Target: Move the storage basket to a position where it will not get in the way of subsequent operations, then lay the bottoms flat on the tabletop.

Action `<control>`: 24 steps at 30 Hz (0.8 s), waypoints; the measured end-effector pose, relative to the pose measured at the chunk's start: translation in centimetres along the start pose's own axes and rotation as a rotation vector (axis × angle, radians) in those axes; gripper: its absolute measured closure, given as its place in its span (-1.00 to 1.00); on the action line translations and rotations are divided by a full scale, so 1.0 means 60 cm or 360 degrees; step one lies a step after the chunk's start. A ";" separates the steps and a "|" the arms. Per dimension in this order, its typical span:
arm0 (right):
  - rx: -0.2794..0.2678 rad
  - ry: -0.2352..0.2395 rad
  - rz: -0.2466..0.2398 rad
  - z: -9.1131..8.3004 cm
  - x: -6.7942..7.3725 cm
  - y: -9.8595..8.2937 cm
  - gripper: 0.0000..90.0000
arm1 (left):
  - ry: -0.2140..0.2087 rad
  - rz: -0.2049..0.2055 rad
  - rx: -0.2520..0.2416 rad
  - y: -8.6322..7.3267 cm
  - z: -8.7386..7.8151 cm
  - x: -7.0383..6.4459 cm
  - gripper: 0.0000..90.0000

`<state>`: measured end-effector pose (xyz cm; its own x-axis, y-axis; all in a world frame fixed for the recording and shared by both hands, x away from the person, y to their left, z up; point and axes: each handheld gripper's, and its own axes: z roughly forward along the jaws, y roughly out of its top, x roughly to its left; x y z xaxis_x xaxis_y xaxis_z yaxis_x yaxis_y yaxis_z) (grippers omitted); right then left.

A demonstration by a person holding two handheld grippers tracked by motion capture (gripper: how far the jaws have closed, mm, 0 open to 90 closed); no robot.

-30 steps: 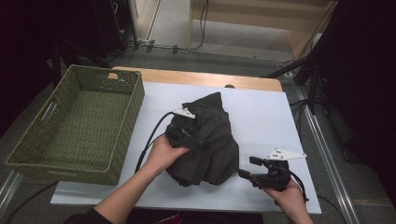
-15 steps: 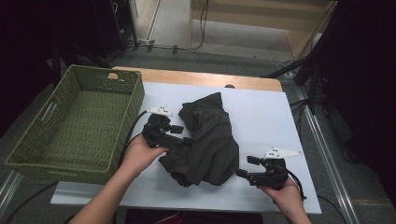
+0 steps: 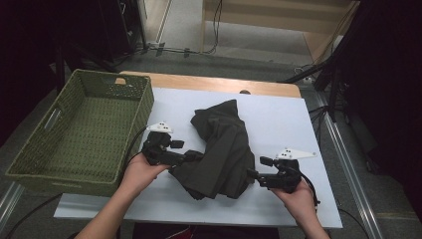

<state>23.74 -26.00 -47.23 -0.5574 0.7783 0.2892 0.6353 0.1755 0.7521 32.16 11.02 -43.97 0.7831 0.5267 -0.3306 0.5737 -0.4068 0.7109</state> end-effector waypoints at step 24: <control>0.0135 -0.0064 -0.0025 0.104 -0.027 0.012 -0.24 | 0.0028 0.0013 -0.0031 -0.009 0.010 0.006 -0.39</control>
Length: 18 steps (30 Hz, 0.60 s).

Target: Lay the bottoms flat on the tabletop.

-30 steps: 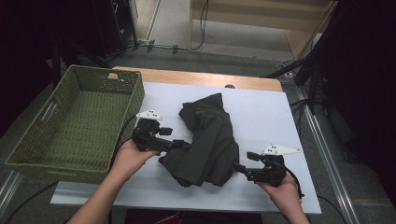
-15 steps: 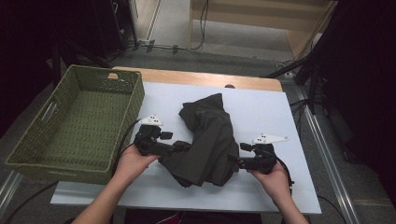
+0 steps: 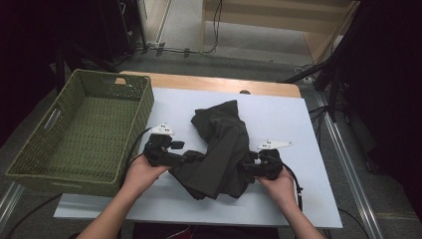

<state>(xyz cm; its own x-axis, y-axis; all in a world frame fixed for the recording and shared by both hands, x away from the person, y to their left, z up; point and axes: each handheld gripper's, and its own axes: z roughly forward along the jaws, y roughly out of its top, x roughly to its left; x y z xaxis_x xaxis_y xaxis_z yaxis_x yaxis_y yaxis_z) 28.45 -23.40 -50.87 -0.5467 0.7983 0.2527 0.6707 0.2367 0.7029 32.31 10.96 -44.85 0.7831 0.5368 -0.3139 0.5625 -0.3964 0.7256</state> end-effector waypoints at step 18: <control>0.0145 -0.0154 -0.0036 -0.060 -0.032 0.027 0.84 | 0.0012 -0.0009 0.0000 -0.004 0.002 0.006 -0.39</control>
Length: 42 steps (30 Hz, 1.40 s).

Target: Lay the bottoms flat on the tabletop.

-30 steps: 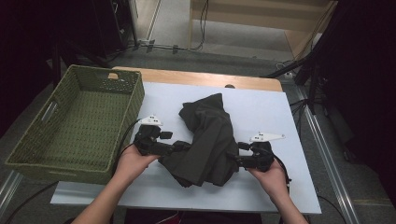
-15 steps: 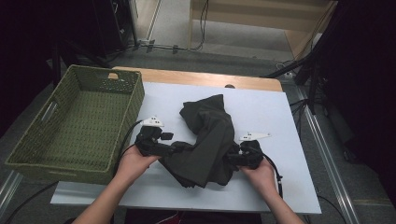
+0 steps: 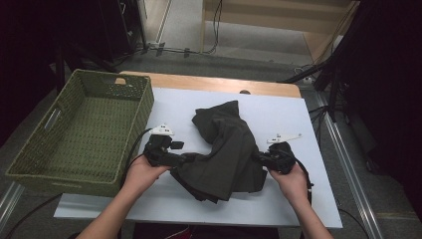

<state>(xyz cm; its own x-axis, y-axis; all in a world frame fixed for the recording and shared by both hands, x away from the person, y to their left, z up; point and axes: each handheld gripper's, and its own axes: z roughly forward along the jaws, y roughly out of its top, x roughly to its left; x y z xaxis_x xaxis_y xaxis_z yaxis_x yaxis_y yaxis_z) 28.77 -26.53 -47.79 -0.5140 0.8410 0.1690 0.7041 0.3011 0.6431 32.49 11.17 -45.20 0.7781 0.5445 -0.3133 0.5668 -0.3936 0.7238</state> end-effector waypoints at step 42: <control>-0.0218 0.0010 0.0106 -0.057 -0.027 -0.030 -0.07 | -0.0068 0.0155 0.0059 0.079 0.071 -0.090 -0.31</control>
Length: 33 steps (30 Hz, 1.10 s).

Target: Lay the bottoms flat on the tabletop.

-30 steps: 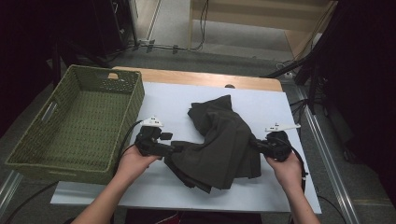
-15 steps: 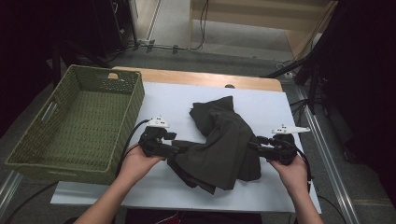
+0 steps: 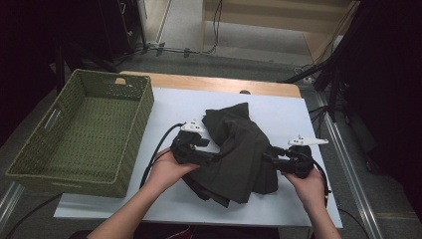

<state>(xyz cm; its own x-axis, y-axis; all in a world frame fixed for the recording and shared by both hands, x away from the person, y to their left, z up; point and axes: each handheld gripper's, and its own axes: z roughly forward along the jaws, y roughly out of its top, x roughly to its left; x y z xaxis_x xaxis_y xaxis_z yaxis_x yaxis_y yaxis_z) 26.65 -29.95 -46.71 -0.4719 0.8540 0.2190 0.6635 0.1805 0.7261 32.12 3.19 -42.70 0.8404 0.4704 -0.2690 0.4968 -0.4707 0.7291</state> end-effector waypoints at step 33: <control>0.0159 0.0145 0.0016 0.006 0.031 -0.013 0.41 | -0.0007 -0.0155 0.0018 -0.018 -0.063 0.075 0.96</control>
<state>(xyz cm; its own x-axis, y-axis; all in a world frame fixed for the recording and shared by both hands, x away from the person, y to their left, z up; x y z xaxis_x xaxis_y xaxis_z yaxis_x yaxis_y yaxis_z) 25.43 -28.33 -47.09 -0.5125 0.8091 0.2875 0.7208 0.2234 0.6561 34.54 8.63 -42.32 0.7891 0.5111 -0.3408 0.5785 -0.4316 0.6922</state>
